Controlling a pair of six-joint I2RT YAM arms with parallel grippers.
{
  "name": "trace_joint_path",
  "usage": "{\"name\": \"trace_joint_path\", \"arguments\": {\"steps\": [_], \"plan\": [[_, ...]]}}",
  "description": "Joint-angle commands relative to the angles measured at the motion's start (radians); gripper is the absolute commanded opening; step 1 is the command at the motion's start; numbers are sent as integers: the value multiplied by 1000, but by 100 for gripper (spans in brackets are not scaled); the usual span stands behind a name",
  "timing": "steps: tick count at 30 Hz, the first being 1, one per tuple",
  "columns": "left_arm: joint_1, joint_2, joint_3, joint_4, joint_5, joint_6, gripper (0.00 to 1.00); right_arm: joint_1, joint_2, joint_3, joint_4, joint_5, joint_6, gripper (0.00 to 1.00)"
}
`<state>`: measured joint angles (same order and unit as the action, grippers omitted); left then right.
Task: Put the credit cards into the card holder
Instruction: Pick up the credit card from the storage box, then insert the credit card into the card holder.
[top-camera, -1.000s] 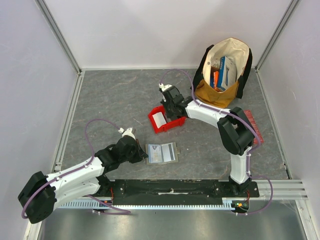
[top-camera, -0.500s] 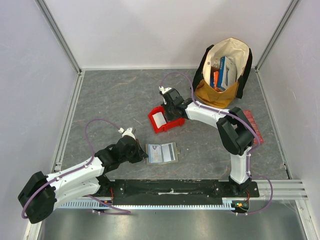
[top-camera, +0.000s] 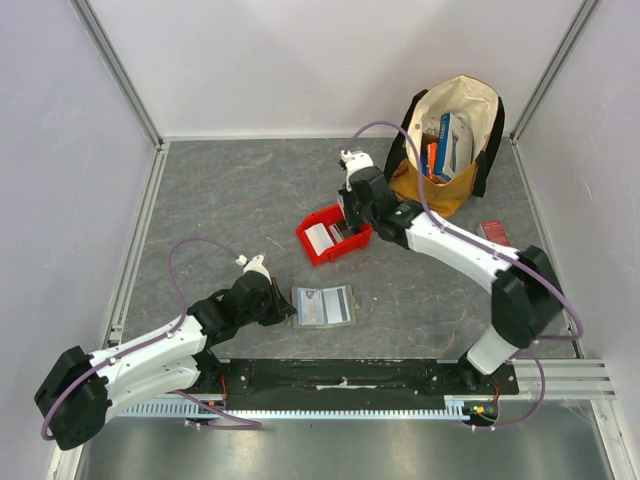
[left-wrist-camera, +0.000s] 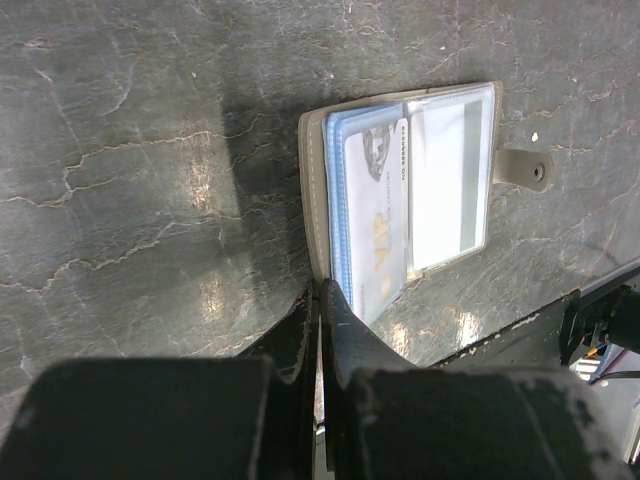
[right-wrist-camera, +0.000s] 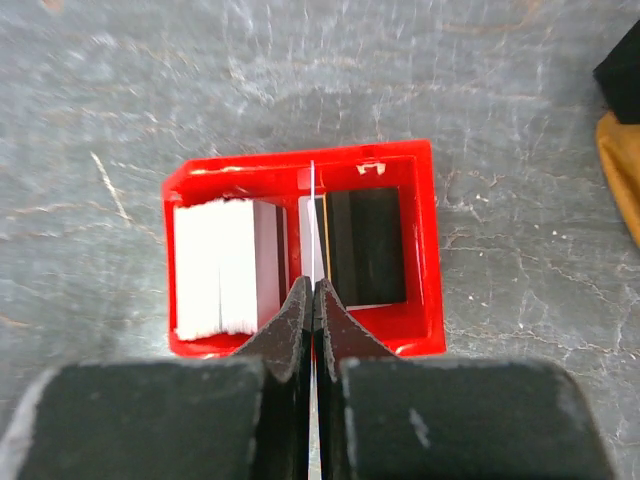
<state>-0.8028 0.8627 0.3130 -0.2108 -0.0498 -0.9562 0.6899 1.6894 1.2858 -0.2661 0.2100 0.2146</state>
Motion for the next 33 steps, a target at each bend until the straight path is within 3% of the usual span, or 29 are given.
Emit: {"name": "trace_joint_path", "arguments": {"steps": [1, 7, 12, 16, 23, 29, 33], "plan": [[-1, -10, 0, 14, -5, 31, 2, -3, -155, -112, 145, -12, 52, 0], [-3, -10, 1, 14, -7, 28, 2, 39, -305, -287, 212, -81, 224, 0], [-1, -7, 3, 21, -10, 20, 2, 195, -385, -453, 313, 2, 412, 0], [-3, 2, 0, 33, -5, 14, 2, 310, -356, -531, 409, 40, 552, 0], [-1, -1, 0, 44, 8, 7, 2, 502, -222, -510, 505, 232, 654, 0], [-1, -7, 0, 47, 15, 5, 2, 582, -137, -445, 461, 420, 675, 0], [-1, -11, -6, 50, 14, -3, 2, 599, -122, -441, 444, 466, 681, 0]]}}
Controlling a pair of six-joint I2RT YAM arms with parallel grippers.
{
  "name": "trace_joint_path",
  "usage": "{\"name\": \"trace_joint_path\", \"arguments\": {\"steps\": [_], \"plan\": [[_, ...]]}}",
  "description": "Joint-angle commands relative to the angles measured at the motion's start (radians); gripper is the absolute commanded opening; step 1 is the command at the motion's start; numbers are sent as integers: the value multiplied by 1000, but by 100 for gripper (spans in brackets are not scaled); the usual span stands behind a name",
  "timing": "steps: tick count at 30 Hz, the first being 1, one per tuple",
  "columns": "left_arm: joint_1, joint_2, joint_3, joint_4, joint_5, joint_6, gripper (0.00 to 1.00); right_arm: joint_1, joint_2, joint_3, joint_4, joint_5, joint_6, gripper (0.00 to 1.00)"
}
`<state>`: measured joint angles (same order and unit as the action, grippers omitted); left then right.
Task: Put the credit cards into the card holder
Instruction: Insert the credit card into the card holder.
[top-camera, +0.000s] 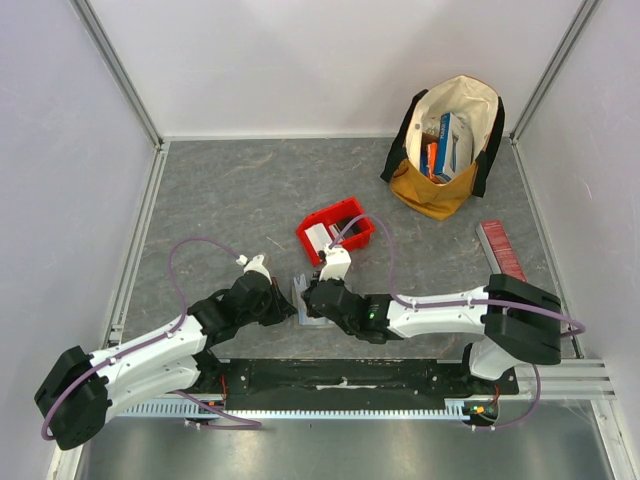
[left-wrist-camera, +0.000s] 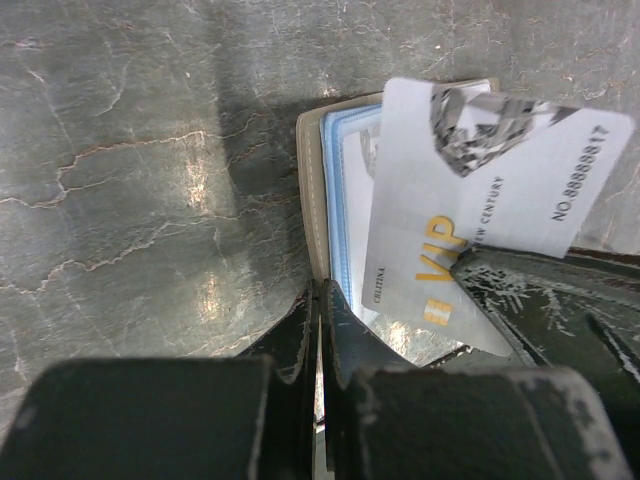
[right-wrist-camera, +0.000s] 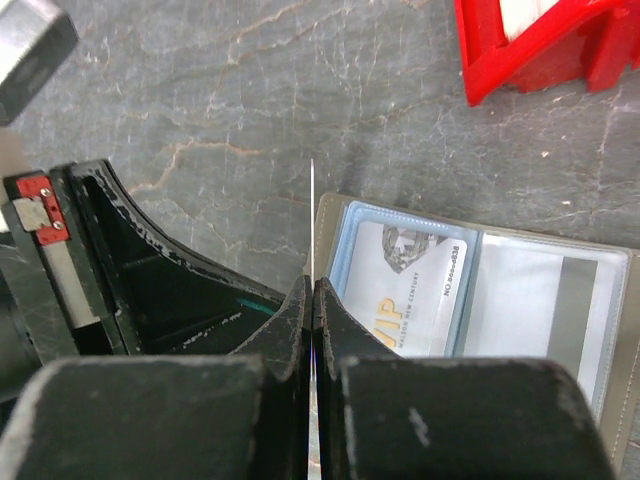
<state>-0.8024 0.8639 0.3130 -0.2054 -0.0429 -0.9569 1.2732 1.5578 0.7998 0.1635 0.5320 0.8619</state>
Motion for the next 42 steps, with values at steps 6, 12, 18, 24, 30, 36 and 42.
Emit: {"name": "trace_joint_path", "arguments": {"steps": [6, 12, 18, 24, 30, 36, 42], "plan": [[-1, -5, -6, 60, 21, -8, 2, 25, 47, 65, -5, 151, 37, 0], [-1, -9, -8, 64, 25, -14, 2, 34, 68, 82, -50, 178, 39, 0], [-1, -11, -5, 64, 28, -14, 2, 46, 94, 104, -88, 201, 31, 0], [-1, -9, -3, 64, 29, -14, 2, 77, 108, 140, -162, 276, 8, 0], [-1, -9, -3, 63, 28, -14, 2, 98, 105, 150, -213, 313, -3, 0], [0, -13, -5, 58, 26, -13, 2, 98, 99, 156, -248, 335, -3, 0], [-1, -12, -6, 57, 23, -11, 2, 98, 78, 165, -291, 378, -8, 0]]}}
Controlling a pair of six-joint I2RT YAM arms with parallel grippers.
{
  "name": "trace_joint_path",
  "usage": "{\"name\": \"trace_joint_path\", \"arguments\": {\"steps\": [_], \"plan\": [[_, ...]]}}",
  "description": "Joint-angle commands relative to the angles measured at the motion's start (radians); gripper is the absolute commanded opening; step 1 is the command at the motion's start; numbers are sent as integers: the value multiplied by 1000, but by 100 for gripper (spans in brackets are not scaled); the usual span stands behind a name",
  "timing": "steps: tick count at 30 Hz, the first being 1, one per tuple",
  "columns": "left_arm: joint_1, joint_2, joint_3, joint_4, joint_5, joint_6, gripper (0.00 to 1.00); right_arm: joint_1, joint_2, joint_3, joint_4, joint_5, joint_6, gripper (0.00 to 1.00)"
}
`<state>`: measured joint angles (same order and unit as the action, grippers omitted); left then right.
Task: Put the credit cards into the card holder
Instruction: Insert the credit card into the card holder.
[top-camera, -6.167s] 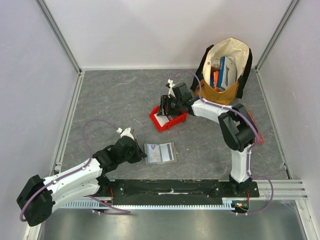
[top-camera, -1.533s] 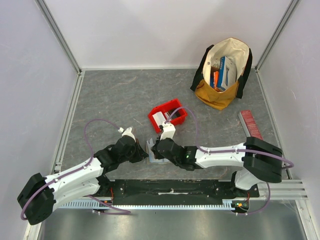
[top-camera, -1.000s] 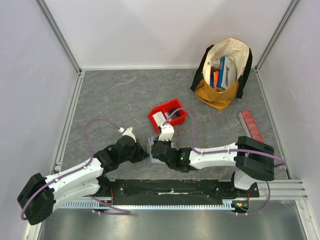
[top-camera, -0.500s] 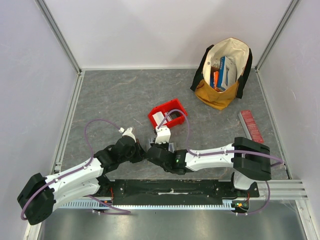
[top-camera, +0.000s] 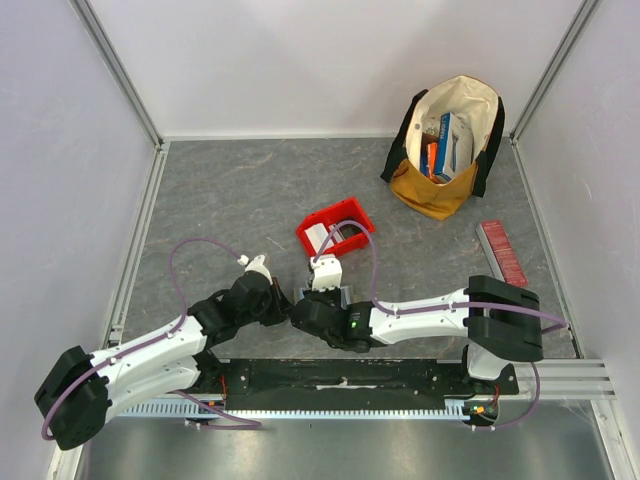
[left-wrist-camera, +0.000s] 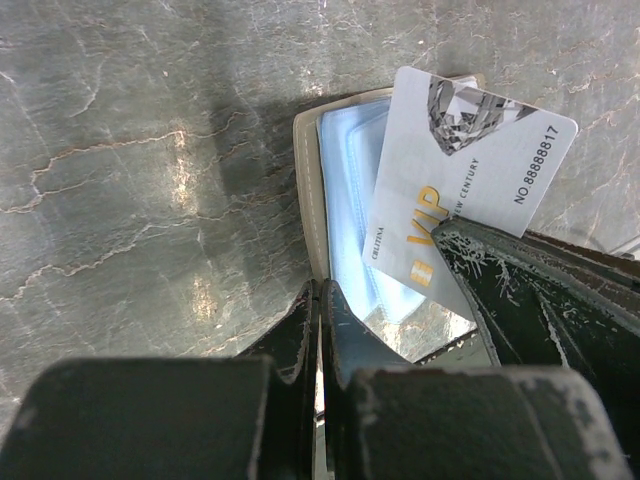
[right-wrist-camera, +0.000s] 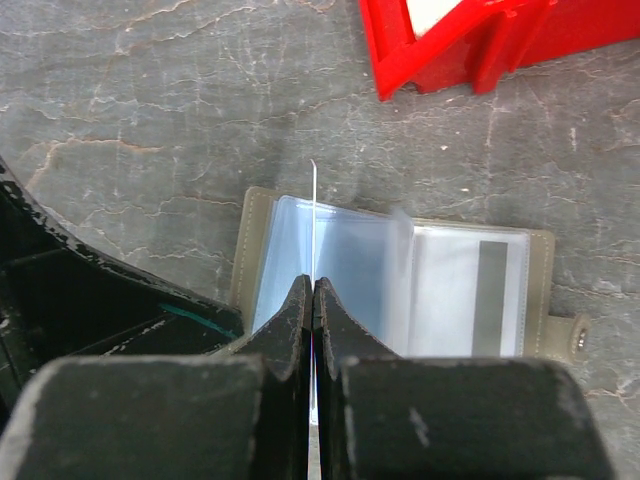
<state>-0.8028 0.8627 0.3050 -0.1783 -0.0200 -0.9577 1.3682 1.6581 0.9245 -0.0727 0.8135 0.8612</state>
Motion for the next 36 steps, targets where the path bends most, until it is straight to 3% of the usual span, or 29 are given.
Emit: {"name": "trace_joint_path", "arguments": {"steps": [1, 6, 14, 18, 24, 29, 36], "plan": [[-1, -8, 0, 30, 0, -10, 2, 3, -32, 39, -59, 104, -7, 0], [-1, -5, -6, 30, -5, -7, 2, 3, -84, 11, -46, 93, -30, 0], [1, 65, -32, 28, -38, -15, 2, -7, -196, -70, 175, -125, -149, 0], [1, 102, -47, 43, -46, -18, 2, -81, -253, -125, 142, -180, -65, 0], [1, 102, -56, 59, -40, -18, 2, -216, -305, -251, 171, -396, 10, 0], [1, 96, -58, 63, -38, -19, 2, -224, -261, -315, 278, -525, 67, 0], [1, 85, -61, 60, -31, -27, 2, -224, -218, -395, 387, -518, 170, 0]]}}
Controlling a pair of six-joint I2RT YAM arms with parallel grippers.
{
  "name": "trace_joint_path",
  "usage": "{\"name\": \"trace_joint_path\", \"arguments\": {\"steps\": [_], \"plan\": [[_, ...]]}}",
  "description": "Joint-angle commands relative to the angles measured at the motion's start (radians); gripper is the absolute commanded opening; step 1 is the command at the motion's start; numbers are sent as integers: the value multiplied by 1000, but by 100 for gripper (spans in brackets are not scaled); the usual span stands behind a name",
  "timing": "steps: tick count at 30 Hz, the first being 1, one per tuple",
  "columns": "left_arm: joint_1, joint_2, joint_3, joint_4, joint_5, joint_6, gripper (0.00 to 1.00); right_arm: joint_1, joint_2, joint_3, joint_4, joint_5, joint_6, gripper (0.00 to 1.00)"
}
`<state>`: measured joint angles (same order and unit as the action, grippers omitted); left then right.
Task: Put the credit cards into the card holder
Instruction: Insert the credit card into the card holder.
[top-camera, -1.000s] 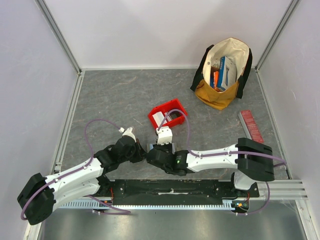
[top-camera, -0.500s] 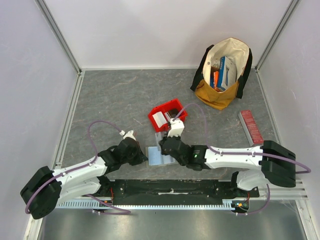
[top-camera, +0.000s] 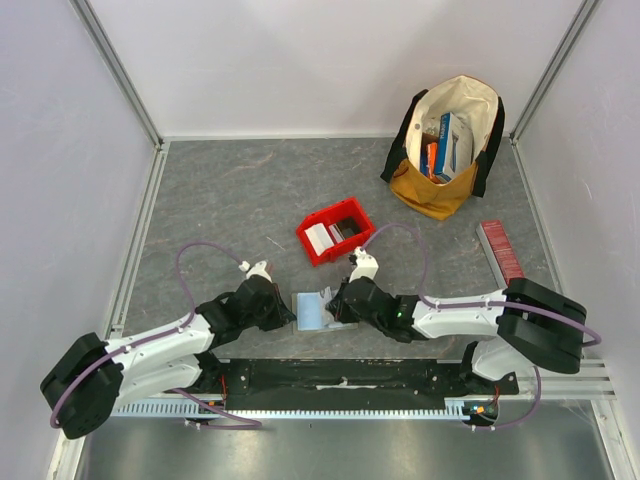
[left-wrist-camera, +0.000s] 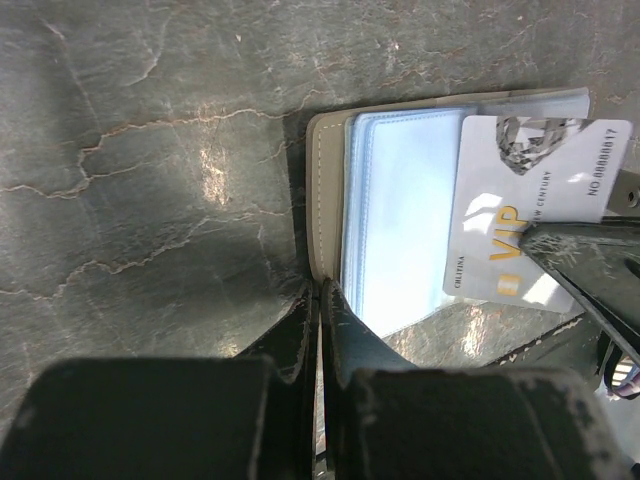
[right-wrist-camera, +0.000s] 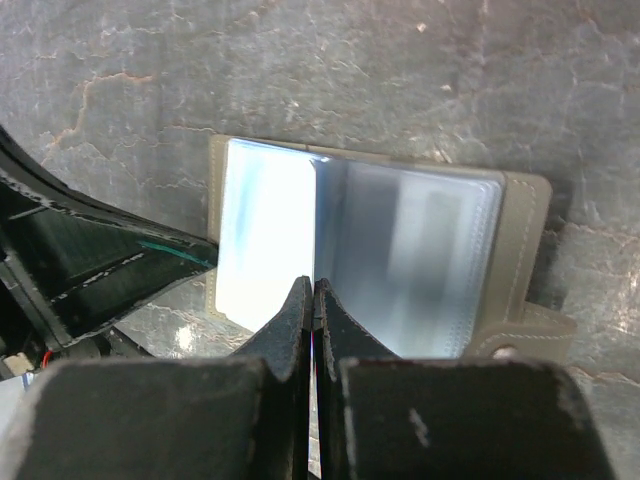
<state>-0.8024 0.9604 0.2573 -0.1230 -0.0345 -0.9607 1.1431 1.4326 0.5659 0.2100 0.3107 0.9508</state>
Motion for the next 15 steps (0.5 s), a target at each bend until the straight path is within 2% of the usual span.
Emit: {"name": "trace_joint_path", "arguments": {"steps": [1, 7, 15], "plan": [[0, -15, -15, 5, -18, -27, 2, 1, 3, -49, 112, -3, 95, 0], [0, -29, -21, 9, -13, -39, 2, 1, -15, -167, 233, 33, 183, 0], [0, -31, -20, 16, -4, -41, 2, 1, 18, -201, 318, 4, 215, 0]]}}
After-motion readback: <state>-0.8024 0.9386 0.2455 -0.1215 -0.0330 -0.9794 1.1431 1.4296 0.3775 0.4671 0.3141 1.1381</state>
